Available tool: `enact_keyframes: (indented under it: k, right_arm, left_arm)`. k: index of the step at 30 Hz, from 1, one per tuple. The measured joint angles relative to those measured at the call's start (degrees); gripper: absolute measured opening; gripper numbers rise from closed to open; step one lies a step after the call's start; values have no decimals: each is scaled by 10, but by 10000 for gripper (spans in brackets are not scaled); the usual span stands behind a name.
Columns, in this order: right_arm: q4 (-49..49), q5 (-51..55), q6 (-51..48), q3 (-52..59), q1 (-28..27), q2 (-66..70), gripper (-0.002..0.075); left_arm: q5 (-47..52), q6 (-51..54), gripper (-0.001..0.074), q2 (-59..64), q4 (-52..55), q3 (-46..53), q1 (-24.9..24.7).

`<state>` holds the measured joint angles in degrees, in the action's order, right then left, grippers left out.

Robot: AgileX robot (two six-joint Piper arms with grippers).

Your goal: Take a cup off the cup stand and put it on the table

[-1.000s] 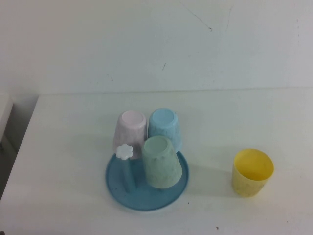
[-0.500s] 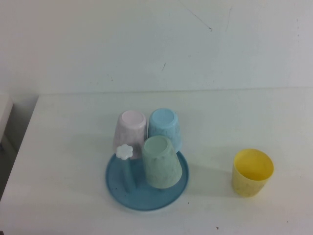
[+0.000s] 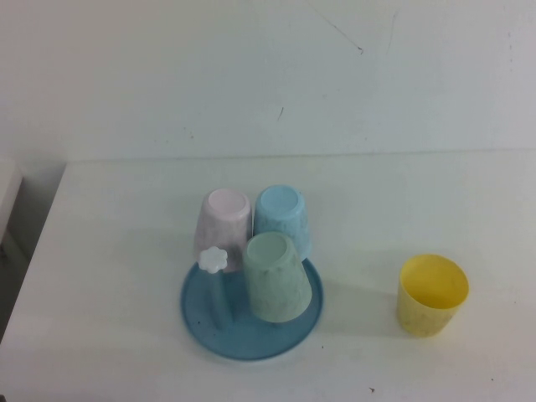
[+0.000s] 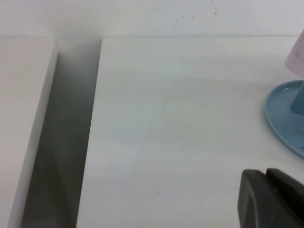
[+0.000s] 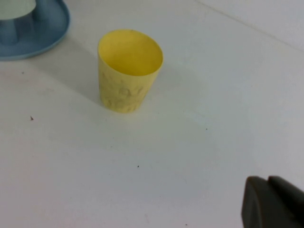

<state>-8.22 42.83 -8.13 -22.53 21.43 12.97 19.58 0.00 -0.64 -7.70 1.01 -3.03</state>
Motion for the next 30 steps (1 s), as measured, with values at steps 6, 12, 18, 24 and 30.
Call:
enact_keyframes:
  k: [6,12,18,24,30]
  right_arm:
    - [0,0,0,0,0,0,-2]
    - [0,0,0,0,0,0,-2]
    - [0,0,0,0,0,0,-2]
    - [-4,-16,-1,5,0,-1,-2]
    - [-2,-136,-2,67,-60,-16,-2]
  left_arm:
    - [1,0,-2,0,1,0,0]
    - [1,0,-2,0,1,0,0]
    - [1,0,-2,0,1,0,0]
    - [2,0,-2,0,1,0,0]
    - [2,0,-2,0,1,0,0]
